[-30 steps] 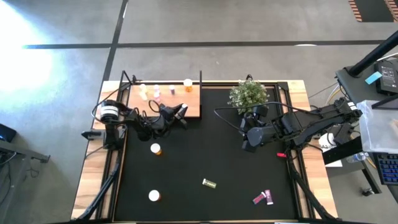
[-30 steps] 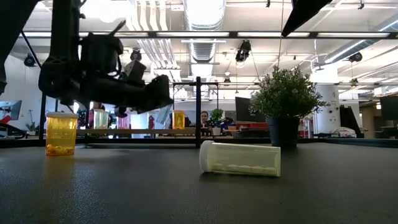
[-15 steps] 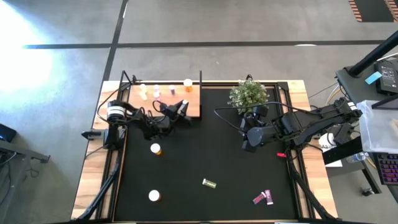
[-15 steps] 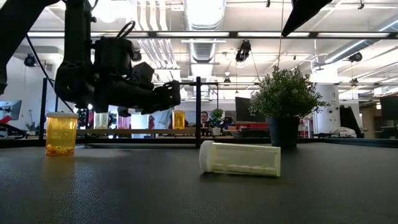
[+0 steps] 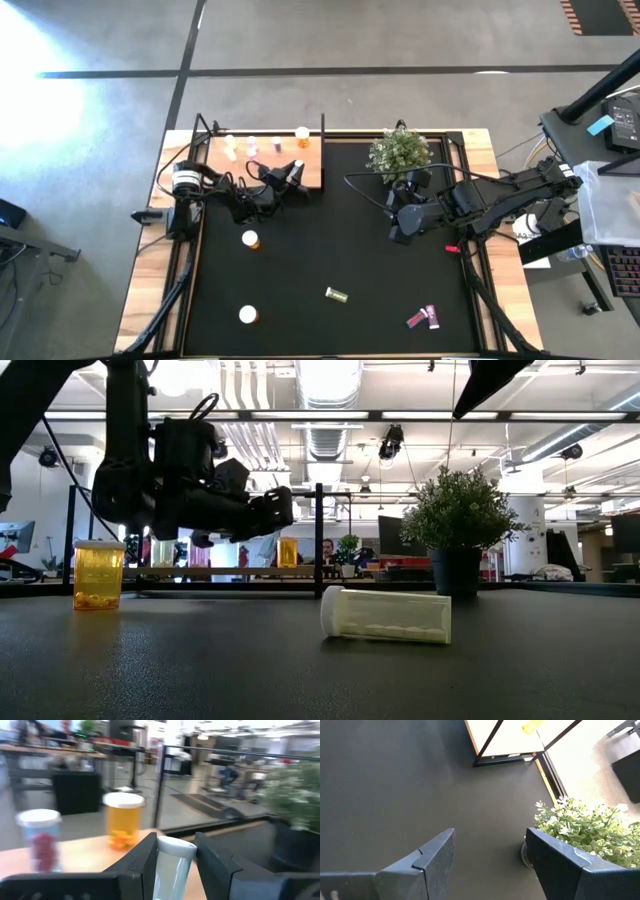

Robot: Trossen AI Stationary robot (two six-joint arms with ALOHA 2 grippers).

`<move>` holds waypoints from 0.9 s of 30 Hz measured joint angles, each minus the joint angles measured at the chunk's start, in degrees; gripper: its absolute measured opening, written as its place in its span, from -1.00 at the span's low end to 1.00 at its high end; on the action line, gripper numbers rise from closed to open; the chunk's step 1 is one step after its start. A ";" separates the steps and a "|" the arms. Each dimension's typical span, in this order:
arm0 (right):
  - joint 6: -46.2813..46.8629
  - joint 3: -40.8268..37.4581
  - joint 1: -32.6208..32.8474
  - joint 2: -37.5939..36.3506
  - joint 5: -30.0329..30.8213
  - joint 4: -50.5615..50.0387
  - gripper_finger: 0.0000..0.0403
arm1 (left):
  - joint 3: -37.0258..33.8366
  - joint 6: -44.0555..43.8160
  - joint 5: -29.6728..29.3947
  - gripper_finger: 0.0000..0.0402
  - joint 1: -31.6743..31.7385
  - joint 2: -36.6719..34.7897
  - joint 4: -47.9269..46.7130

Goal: Pick and place medicine bottles onto shelf by color
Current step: Put the top blue medicine bottle on the shelf aligned with the other blue medicine bottle

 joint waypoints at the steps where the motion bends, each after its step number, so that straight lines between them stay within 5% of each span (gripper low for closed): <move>1: 0.00 0.00 0.01 0.01 0.00 0.00 0.17 | -0.10 -0.81 1.57 -0.50 -0.32 -0.03 0.02; 15: 0.00 0.00 0.01 -0.01 0.00 0.00 0.17 | -1.34 2.02 23.02 -0.50 -11.23 -4.94 -0.07; 27: 0.00 0.00 0.00 -0.01 -0.01 0.00 0.17 | 9.74 7.05 24.84 -0.50 -18.38 3.24 0.06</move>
